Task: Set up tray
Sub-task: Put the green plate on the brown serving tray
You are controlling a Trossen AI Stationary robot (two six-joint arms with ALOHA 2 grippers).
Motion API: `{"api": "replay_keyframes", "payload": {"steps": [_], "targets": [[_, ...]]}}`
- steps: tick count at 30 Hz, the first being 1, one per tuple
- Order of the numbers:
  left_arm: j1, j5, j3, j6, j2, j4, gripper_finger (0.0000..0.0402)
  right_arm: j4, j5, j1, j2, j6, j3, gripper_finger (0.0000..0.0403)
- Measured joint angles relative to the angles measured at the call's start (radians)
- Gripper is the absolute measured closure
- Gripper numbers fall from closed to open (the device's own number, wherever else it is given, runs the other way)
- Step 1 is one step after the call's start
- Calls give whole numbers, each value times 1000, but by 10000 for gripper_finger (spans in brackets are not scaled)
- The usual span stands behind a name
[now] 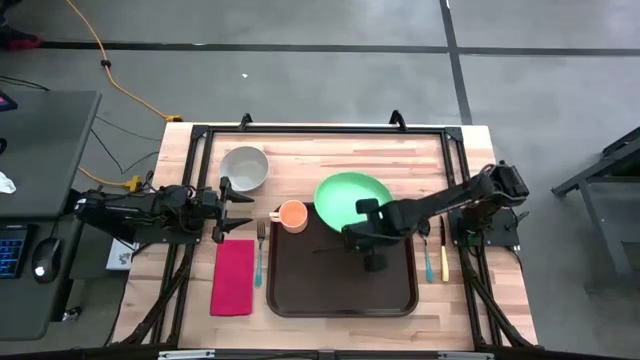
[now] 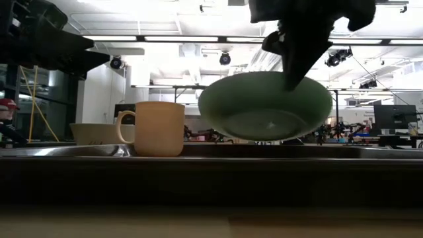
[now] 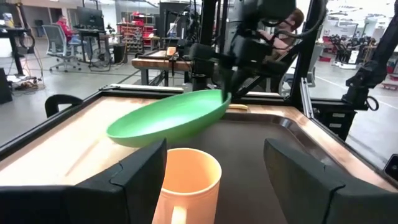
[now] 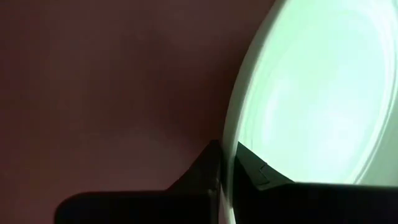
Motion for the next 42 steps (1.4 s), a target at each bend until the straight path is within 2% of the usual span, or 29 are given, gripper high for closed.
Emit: {"api": "replay_keyframes", "payload": {"steps": [8,16,29,42], "targets": [[0,-1,0,10,0,0,103,6,-21,96,0,108,0,403],[0,-2,0,10,0,0,103,84,-46,150,2,257,0,403],[0,44,0,3,0,-7,103,270,-135,159,100,429,0,402],[0,57,0,2,0,-8,103,411,-151,166,121,547,0,402]]}}
